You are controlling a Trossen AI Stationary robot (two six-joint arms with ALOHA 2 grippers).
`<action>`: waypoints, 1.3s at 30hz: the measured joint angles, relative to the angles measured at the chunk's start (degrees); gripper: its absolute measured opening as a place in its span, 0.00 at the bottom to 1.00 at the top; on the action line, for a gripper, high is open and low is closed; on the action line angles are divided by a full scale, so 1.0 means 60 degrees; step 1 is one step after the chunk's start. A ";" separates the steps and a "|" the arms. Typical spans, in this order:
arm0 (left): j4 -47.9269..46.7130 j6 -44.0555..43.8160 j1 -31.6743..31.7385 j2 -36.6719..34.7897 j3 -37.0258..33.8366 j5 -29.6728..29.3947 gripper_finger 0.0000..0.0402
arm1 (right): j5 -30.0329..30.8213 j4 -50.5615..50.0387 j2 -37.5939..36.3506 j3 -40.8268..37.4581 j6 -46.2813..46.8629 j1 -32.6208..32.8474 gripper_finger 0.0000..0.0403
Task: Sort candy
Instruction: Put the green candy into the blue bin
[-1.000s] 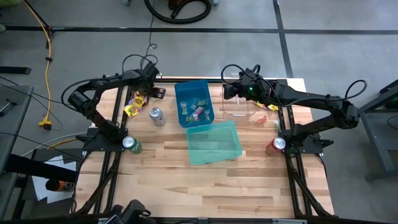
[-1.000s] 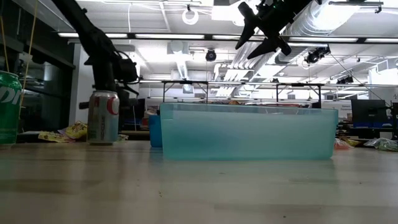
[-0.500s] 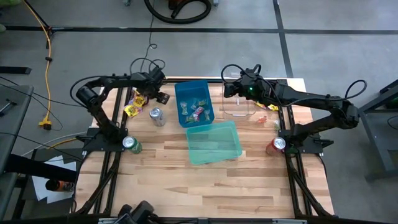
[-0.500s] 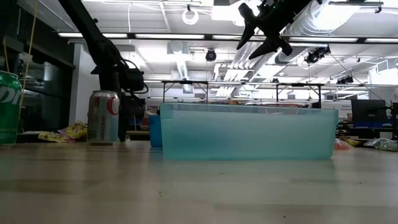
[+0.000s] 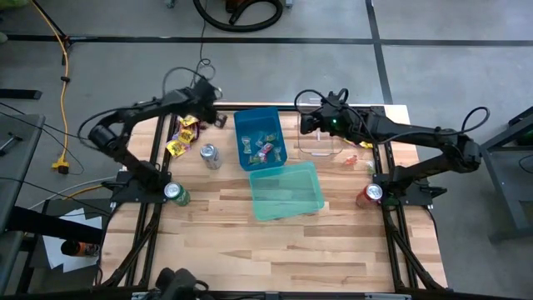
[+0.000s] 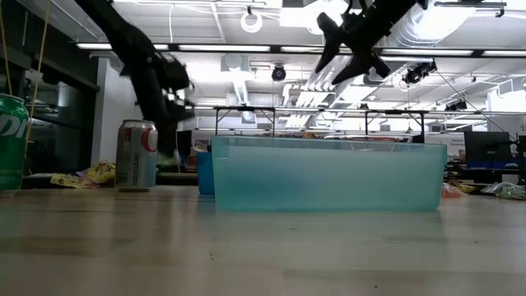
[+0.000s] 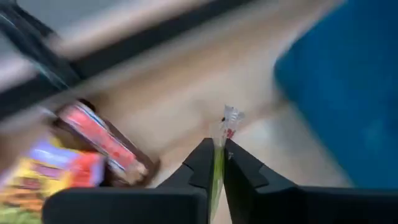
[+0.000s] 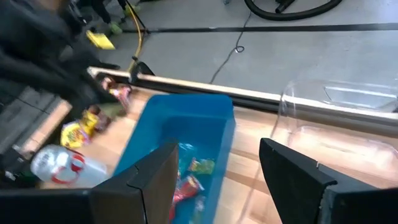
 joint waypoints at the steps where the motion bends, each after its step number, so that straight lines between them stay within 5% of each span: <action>1: -0.0012 -0.0124 0.0016 -0.0304 0.0170 -0.0003 0.05 | -0.0021 -0.0005 0.0000 -0.0089 -0.0034 0.0000 0.55; 9: 0.1970 -0.1384 -0.0874 -0.2586 0.0683 0.0601 0.01 | -0.0266 0.0297 -0.0158 -0.0257 -0.1758 0.0004 0.55; 15: 0.3920 -0.1958 -0.2730 -0.2746 0.0697 0.0627 0.00 | -0.0903 0.0679 -0.0944 -0.0253 -0.3297 -0.0014 0.55; 24: 0.4468 -0.1243 -0.5366 -0.2161 0.0677 -0.1456 0.00 | -0.1026 0.0643 -0.2177 -0.0239 -0.4195 -0.0018 0.55; 31: 0.7038 -0.1268 -0.5322 -0.2045 -0.0521 -0.1695 0.00 | -0.1040 0.0235 -0.2317 -0.0239 -0.4096 0.0004 0.55; 39: 0.7163 -0.1858 -0.4891 -0.2042 -0.0852 -0.1700 0.00 | -0.1124 0.0012 -0.2317 -0.0239 -0.3701 0.0004 0.55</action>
